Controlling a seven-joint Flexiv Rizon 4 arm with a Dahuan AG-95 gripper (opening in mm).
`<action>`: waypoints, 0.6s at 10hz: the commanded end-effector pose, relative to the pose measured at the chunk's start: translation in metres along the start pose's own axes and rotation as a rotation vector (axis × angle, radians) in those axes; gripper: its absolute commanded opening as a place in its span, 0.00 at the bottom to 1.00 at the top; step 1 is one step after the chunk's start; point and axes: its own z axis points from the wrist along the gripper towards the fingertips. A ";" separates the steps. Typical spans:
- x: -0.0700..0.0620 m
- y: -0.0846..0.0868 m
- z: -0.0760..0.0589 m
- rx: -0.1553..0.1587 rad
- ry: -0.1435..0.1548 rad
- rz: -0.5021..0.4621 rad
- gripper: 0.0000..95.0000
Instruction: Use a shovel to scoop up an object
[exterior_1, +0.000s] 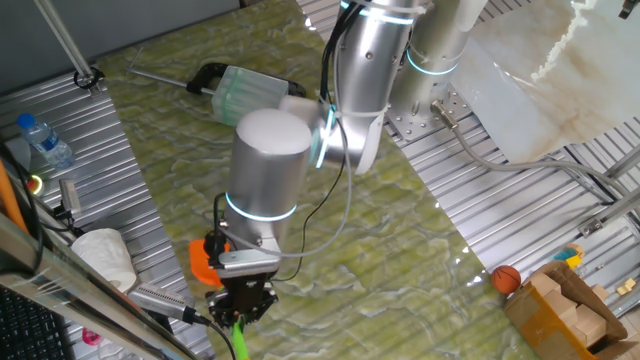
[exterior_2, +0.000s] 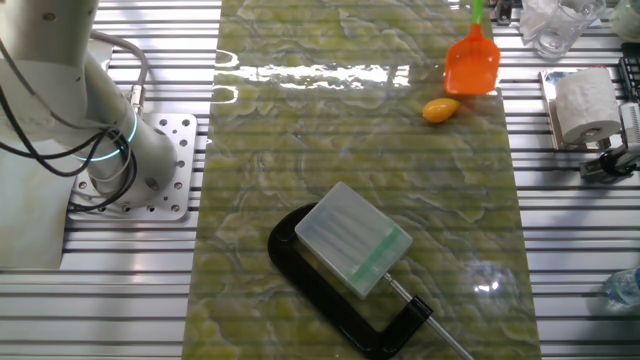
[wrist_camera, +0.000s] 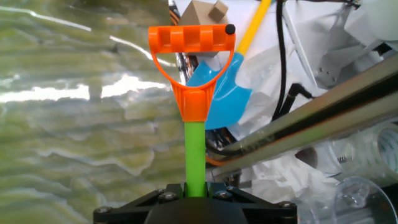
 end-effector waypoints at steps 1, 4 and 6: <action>0.001 -0.001 -0.001 -0.012 -0.033 0.032 0.00; 0.003 -0.002 -0.001 -0.017 -0.044 0.056 0.00; 0.005 -0.003 -0.002 -0.025 -0.043 0.061 0.00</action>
